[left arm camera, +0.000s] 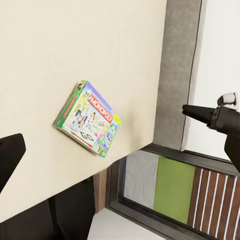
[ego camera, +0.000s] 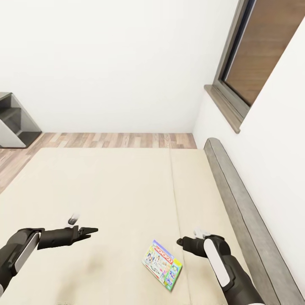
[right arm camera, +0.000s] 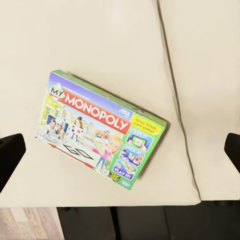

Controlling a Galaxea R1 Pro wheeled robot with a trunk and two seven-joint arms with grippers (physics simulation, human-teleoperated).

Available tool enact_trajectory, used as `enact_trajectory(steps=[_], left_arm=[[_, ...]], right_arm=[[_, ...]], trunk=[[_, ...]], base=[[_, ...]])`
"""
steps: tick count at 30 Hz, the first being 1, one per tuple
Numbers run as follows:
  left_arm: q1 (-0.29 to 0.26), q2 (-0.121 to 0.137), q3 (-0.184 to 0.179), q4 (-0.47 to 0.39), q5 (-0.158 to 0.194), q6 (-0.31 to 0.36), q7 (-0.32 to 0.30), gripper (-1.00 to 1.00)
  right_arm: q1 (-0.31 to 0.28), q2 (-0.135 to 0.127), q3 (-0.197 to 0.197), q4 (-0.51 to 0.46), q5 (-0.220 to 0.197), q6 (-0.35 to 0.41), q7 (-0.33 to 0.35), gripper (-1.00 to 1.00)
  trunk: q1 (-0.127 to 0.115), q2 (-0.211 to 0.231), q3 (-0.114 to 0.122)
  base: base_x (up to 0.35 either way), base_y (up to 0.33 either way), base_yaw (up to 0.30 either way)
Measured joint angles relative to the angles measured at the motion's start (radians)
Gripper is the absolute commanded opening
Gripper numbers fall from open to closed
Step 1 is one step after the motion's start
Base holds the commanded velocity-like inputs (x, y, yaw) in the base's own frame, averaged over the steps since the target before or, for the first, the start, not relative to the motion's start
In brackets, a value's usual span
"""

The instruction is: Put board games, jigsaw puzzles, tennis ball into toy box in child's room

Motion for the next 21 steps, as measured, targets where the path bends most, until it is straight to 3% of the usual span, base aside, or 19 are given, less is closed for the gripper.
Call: enact_trajectory(steps=[10, 21], left_arm=[[0.0, 0.0, 0.0, 0.0, 0.0, 0.0, 0.002, 1.0], [0.0, -0.001, 0.001, 0.0, -0.001, -0.003, 0.005, 1.0]], right_arm=[[-0.045, -0.001, 0.0, 0.003, 0.011, -0.044, 0.035, 1.0], [-0.052, -0.002, 0.004, 0.0, 0.018, -0.075, 0.039, 1.0]], trunk=[[0.0, 0.0, -0.017], [0.0, 0.0, -0.035]], base=[[0.0, 0.0, 0.0], [0.0, 0.0, 0.0]])
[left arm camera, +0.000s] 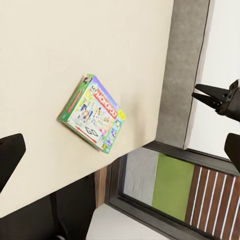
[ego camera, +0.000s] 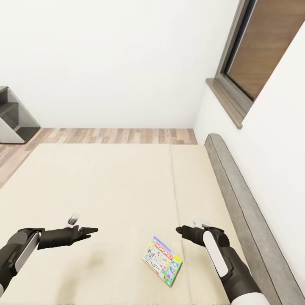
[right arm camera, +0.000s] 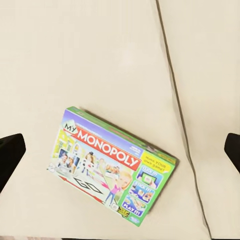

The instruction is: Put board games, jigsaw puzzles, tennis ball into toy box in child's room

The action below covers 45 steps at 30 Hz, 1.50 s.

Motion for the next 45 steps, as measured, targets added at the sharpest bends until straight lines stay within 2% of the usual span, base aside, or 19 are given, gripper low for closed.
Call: enact_trajectory(steps=[45], left_arm=[[0.0, -0.001, 0.0, 0.0, -0.001, -0.001, 0.001, 1.0]], right_arm=[[0.0, -0.002, 0.001, -0.003, 0.001, -0.004, 0.0, 1.0]], trunk=[[0.0, 0.0, -0.074]], base=[[0.0, 0.0, 0.0]])
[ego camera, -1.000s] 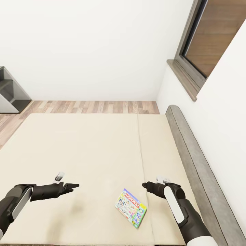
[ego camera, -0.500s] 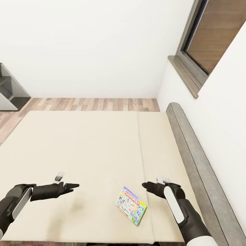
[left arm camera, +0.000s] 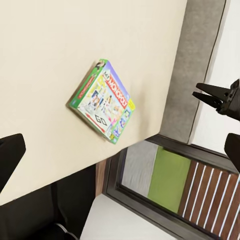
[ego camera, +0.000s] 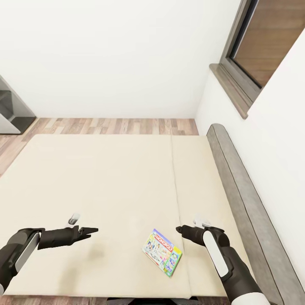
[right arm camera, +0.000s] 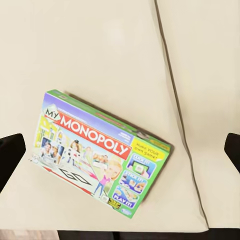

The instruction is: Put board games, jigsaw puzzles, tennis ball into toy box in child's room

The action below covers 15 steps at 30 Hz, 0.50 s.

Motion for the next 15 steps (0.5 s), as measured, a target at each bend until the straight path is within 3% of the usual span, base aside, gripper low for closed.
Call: enact_trajectory(steps=[15], left_arm=[[0.0, 0.0, 0.001, 0.0, 0.0, 0.0, 0.001, 1.0]], right_arm=[[0.0, 0.0, 0.0, 0.0, 0.0, 0.0, 0.0, 1.0]], trunk=[[0.0, 0.0, -0.025]], base=[[0.0, 0.0, 0.0]])
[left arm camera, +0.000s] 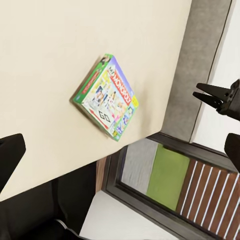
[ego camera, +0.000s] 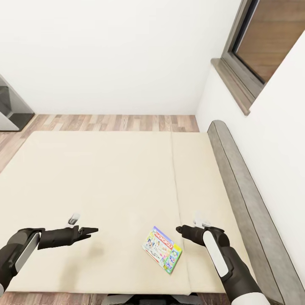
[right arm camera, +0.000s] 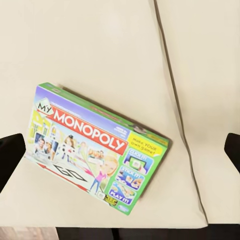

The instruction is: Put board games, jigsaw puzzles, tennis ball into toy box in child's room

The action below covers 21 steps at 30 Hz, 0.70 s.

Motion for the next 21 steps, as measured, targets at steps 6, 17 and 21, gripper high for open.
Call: enact_trajectory(steps=[6, 17, 21], left_arm=[[0.0, 0.0, 0.0, 0.0, 0.0, 0.0, -0.001, 1.0], [0.0, 0.01, 0.008, -0.003, 0.011, 0.0, -0.052, 1.0], [0.0, 0.028, 0.01, -0.006, 0.009, -0.001, -0.168, 1.0]], right_arm=[[0.0, 0.0, 0.0, 0.0, 0.0, -0.001, 0.0, 1.0], [0.0, 0.0, 0.0, 0.0, 0.0, -0.001, 0.0, 1.0], [0.0, 0.0, 0.001, 0.0, 0.0, -0.001, 0.0, 1.0]], trunk=[[0.0, 0.0, -0.01], [0.0, 0.0, -0.028], [0.0, 0.0, -0.035]], base=[[0.0, 0.0, 0.0], [0.0, 0.0, 0.0], [0.0, 0.0, 0.0]])
